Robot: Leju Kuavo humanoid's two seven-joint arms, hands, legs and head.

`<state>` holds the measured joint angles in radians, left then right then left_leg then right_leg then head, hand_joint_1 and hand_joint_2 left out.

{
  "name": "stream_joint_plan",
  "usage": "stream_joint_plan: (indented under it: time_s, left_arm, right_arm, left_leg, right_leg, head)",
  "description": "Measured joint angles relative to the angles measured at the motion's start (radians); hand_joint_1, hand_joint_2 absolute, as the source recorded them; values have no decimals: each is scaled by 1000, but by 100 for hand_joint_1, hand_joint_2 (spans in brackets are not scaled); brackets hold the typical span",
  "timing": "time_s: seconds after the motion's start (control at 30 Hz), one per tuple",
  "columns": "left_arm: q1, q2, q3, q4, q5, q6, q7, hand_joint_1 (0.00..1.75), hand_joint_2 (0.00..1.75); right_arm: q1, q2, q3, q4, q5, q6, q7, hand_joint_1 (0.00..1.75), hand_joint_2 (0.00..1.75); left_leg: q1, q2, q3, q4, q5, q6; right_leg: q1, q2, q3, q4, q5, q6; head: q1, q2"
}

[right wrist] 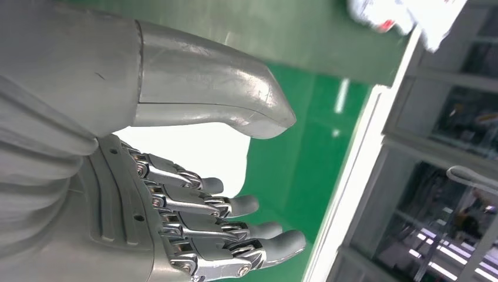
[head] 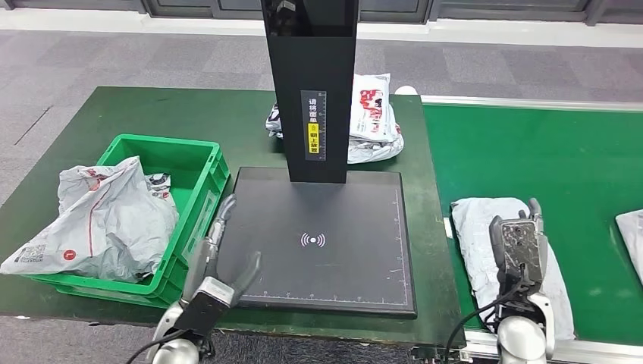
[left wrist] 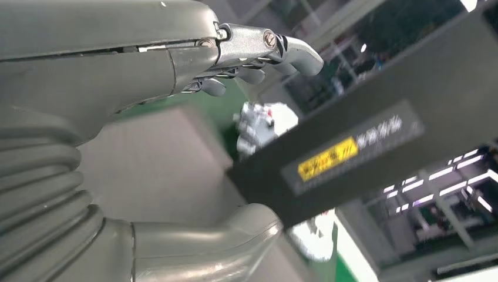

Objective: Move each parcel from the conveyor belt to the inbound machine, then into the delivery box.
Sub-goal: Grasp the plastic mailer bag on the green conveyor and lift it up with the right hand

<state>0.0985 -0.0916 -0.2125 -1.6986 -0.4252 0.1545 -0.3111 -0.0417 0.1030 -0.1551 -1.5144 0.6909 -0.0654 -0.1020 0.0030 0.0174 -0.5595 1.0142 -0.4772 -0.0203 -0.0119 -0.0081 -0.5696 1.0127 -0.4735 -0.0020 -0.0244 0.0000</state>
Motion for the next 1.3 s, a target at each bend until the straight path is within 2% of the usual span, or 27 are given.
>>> stream_joint_plan:
  time_s: [0.1, 0.2, 0.3, 0.43, 0.57, 0.8, 1.03, 1.3]
  left_arm:
    - [7, -14, -11, 13, 12, -8, 0, 0, 175]
    - [6, -29, -17, 29, 36, -41, 3, 0, 175]
    - [-1, -44, -31, 60, 56, -69, 3, 0, 175]
    - [-14, -55, -43, 104, 84, -87, -4, 0, 175]
    - [-39, -62, -55, 144, 111, -93, -6, 0, 175]
    - [-94, -69, -77, 214, 153, -95, -6, 0, 175]
    - [-112, -69, -86, 245, 158, -92, -5, 0, 175]
    - [-141, -69, -105, 289, 191, -78, -6, 0, 175]
  right_arm:
    - [-10, -10, -14, 21, 31, -8, 13, 0, 175]
    - [-38, -36, -20, 60, 175, -39, 87, 0, 175]
    - [-102, -102, -42, 153, 333, -54, 152, 0, 175]
    - [-181, -189, -68, 301, 465, -53, 195, 0, 175]
    - [-247, -236, -69, 456, 568, -44, 224, 0, 175]
    - [-304, -248, -52, 704, 682, 23, 255, 0, 175]
    - [-324, -248, -39, 815, 692, 40, 264, 0, 175]
    - [-357, -258, 31, 957, 720, 182, 216, 0, 175]
  left_leg:
    - [0, 0, 0, 0, 0, -1]
    - [1, 0, 0, 0, 1, -1]
    - [0, 0, 0, 0, 2, 0]
    - [0, -1, -1, 1, 3, 2]
    - [0, -1, -2, 1, 3, 3]
    - [0, -5, -3, 1, 4, 3]
    - [0, -5, -4, 1, 5, 3]
    - [0, -4, -3, 1, 5, 3]
  right_leg:
    - [0, 0, 0, 0, 0, 0]
    - [1, 0, 0, 0, 0, 0]
    - [-1, 0, 0, 0, 1, 1]
    - [-3, 0, 0, 0, 3, 4]
    - [-3, 0, -1, 0, 3, 5]
    - [-2, -4, -1, 0, 3, 5]
    - [-3, -5, -2, 0, 3, 5]
    - [-2, -4, -1, 0, 3, 5]
  head:
    - [0, 0]
    - [0, 0]
    - [0, 0]
    - [0, 0]
    - [0, 0]
    - [0, 0]
    - [0, 0]
    - [0, 0]
